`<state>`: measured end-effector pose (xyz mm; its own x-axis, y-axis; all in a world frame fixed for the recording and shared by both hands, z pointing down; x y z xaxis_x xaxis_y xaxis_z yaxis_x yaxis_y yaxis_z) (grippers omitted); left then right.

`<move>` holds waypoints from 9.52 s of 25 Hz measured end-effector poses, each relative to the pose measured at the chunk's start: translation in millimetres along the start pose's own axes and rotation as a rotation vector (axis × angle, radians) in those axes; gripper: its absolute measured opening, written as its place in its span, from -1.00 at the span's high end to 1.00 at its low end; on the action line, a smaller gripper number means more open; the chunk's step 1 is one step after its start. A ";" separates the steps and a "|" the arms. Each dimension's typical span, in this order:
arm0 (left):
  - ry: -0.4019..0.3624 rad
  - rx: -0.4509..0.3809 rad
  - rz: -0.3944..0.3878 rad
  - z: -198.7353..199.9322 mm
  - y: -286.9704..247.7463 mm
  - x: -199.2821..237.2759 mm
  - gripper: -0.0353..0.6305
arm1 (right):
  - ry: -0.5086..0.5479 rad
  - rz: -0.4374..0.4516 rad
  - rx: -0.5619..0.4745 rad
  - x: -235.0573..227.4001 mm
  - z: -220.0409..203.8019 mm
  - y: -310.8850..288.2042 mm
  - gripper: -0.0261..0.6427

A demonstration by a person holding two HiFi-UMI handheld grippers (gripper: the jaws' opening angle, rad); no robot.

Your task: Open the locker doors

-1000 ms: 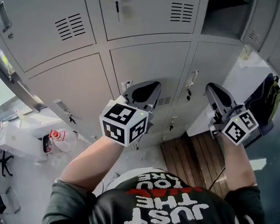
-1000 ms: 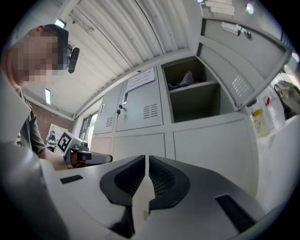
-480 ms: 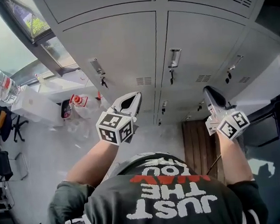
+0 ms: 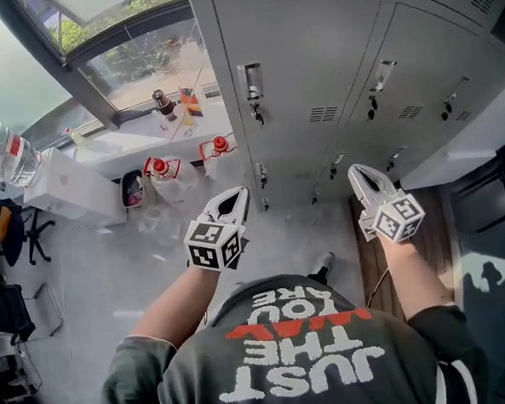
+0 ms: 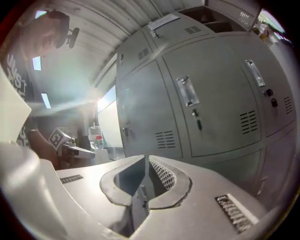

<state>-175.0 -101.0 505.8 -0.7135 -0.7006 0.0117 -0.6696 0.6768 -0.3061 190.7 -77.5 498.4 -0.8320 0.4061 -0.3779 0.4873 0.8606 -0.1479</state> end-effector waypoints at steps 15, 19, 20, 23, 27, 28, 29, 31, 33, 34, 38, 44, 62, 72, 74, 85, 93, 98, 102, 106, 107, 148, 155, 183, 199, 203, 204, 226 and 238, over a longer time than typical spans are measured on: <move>0.055 0.104 0.105 -101.5 34.9 64.5 0.88 | -0.001 0.076 0.183 44.9 -99.1 -116.6 0.78; 0.075 0.138 0.121 -121.4 11.5 56.9 0.88 | 0.006 0.116 0.250 31.2 -123.2 -148.9 0.78; 0.080 0.145 0.122 -126.7 6.0 55.8 0.88 | 0.007 0.125 0.267 29.3 -130.7 -157.0 0.78; 0.116 0.170 0.121 -143.8 -5.6 55.8 0.88 | 0.009 0.143 0.310 27.0 -155.4 -181.6 0.78; 0.155 0.207 0.108 -170.3 -12.2 63.4 0.88 | -0.006 0.118 0.346 21.8 -188.3 -214.5 0.78; 0.161 0.216 0.107 -177.0 -12.5 66.6 0.88 | -0.006 0.110 0.352 20.5 -195.5 -223.1 0.78; 0.165 0.226 0.107 -183.1 -12.2 69.8 0.88 | -0.001 0.104 0.359 19.6 -202.0 -231.5 0.78; 0.164 0.244 0.104 -193.3 -9.5 75.2 0.88 | 0.014 0.092 0.376 18.8 -211.9 -246.9 0.77; 0.161 0.261 0.100 -201.7 -4.8 78.9 0.88 | 0.026 0.079 0.390 17.5 -219.8 -260.3 0.68; 0.162 0.269 0.098 -205.6 -2.0 80.1 0.88 | 0.032 0.073 0.396 16.6 -223.7 -266.0 0.63; 0.179 0.285 0.106 -219.1 10.7 82.6 0.88 | 0.041 0.044 0.424 15.7 -235.9 -284.0 0.50; 0.190 0.300 0.113 -231.6 27.4 83.7 0.88 | -0.026 -0.052 0.394 21.0 -238.0 -299.1 0.30; 0.207 0.296 0.107 -243.2 43.9 78.4 0.88 | 0.031 -0.085 0.419 29.4 -245.9 -305.3 0.24; 0.223 0.298 0.098 -245.8 40.1 73.0 0.88 | -0.028 -0.092 0.400 34.8 -255.0 -280.4 0.24; 0.227 0.300 0.097 -246.4 41.0 72.5 0.88 | -0.053 -0.105 0.392 37.4 -257.7 -272.4 0.24; 0.230 0.311 0.088 -247.1 42.4 66.1 0.88 | -0.227 -0.177 0.355 37.4 -265.1 -235.9 0.38; 0.229 0.311 0.081 -244.7 40.2 61.8 0.88 | -0.306 -0.167 0.342 36.5 -266.6 -220.4 0.39; 0.228 0.321 0.074 -245.3 39.6 58.5 0.88 | -0.346 -0.153 0.348 36.2 -268.8 -206.3 0.38; 0.226 0.331 0.063 -245.4 38.0 54.7 0.88 | -0.383 -0.154 0.349 36.2 -271.7 -193.0 0.37; 0.220 0.331 0.051 -244.4 33.5 51.1 0.88 | -0.392 -0.151 0.357 34.6 -274.2 -182.2 0.37; 0.218 0.330 0.049 -243.6 32.0 50.5 0.88 | -0.394 -0.151 0.361 34.1 -274.9 -179.1 0.37; 0.167 0.344 -0.082 -222.0 -22.1 -14.8 0.88 | -0.449 -0.311 0.388 -31.5 -273.2 1.7 0.36; 0.156 0.348 -0.094 -220.6 -26.5 -20.8 0.88 | -0.433 -0.355 0.372 -47.3 -269.0 21.5 0.36; 0.133 0.348 -0.101 -213.6 -26.9 -24.6 0.88 | -0.379 -0.494 0.353 -82.6 -253.1 55.6 0.49; 0.145 0.245 -0.036 -171.4 1.1 0.9 0.88 | -0.293 -0.244 0.422 -1.2 -215.4 13.5 0.52; 0.132 0.185 -0.029 -144.3 8.6 5.9 0.88 | -0.257 -0.155 0.359 23.1 -176.1 -8.9 0.55; 0.126 0.163 -0.028 -134.6 9.9 7.5 0.88 | -0.248 -0.137 0.342 27.9 -164.5 -14.0 0.56; -0.061 -0.271 0.009 126.9 52.5 47.6 0.88 | 0.088 0.063 -0.029 112.9 139.6 -42.5 0.78; -0.112 -0.351 -0.005 187.9 75.9 33.8 0.88 | 0.077 0.131 -0.126 130.2 183.7 -26.4 0.82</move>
<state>-211.1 -115.9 304.1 -0.6957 -0.7116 -0.0982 -0.7172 0.6957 0.0394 118.3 -103.8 285.2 -0.7842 0.5351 -0.3143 0.5594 0.8288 0.0153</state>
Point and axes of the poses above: the fingertips, and each gripper's own axes: y backward along the fingers, x to its left, z out of its top, the point moved 9 cm from there along y, backward along the fingers, and after that the axes turned 12 degrees about -y, right-handed, at the moved point
